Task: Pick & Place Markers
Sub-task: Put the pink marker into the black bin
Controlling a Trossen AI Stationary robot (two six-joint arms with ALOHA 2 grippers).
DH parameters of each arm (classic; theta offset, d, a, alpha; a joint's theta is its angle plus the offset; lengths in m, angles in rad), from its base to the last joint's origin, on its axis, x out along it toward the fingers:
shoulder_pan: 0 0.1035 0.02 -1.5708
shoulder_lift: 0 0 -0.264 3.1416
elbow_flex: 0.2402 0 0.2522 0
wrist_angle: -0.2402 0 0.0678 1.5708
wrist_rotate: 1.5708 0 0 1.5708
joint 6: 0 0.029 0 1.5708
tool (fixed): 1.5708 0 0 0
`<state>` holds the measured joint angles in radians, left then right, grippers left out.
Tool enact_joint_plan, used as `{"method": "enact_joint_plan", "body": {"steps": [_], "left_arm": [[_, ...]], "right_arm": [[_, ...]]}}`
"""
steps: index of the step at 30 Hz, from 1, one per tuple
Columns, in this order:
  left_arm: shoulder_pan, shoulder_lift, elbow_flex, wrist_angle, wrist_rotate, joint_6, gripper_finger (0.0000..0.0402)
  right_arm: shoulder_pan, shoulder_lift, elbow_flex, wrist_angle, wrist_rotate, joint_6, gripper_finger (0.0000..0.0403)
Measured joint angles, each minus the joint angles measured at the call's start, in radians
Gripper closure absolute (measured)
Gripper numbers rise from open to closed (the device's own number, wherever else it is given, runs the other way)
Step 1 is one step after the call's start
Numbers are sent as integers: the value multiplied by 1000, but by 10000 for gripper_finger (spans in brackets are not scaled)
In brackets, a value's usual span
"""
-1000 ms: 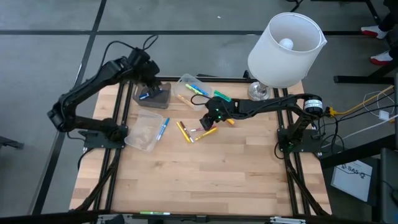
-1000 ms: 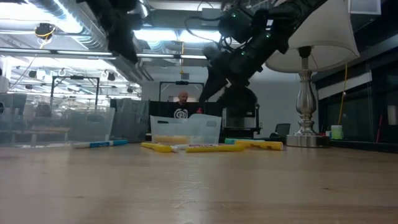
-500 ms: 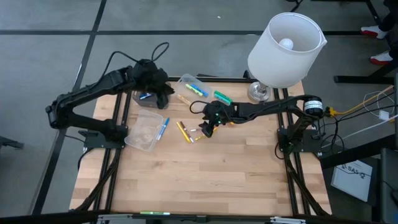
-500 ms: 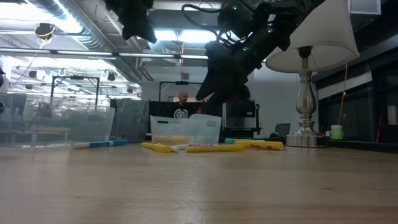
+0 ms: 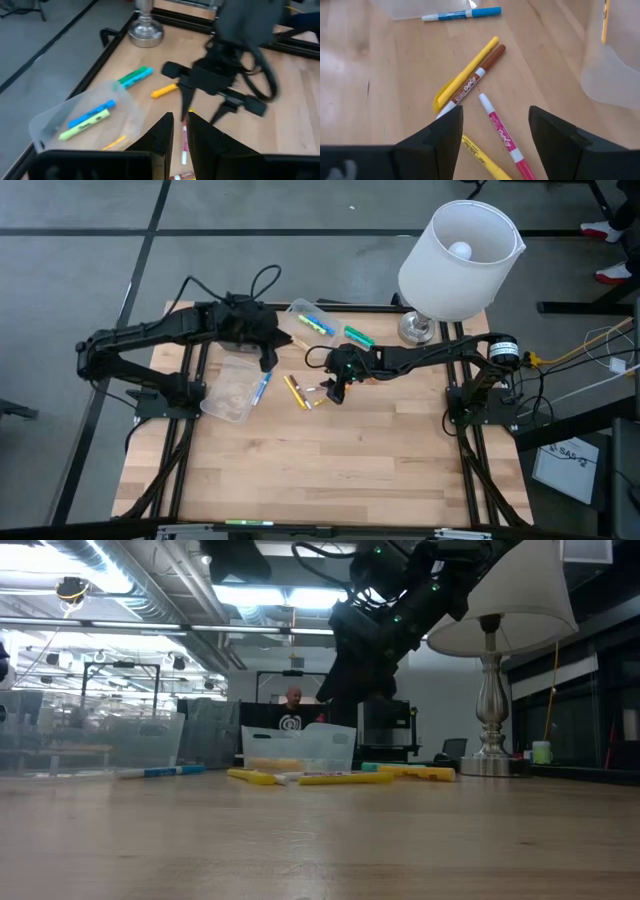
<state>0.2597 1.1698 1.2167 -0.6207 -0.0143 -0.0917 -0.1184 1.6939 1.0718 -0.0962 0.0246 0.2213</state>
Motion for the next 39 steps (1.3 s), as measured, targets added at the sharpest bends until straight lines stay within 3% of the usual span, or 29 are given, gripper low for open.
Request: {"method": "enact_joint_plan", "body": {"steps": [6,19,39], "left_arm": [[-67,0,-48,39,-5,7,354],[-102,0,-292,355,-17,-51,358],[-101,0,-310,355,-22,-56,357]], "right_arm": [[0,0,0,-13,0,-105,179],[0,61,0,-97,0,-264,179],[-17,203,3,-84,7,-259,188]]}}
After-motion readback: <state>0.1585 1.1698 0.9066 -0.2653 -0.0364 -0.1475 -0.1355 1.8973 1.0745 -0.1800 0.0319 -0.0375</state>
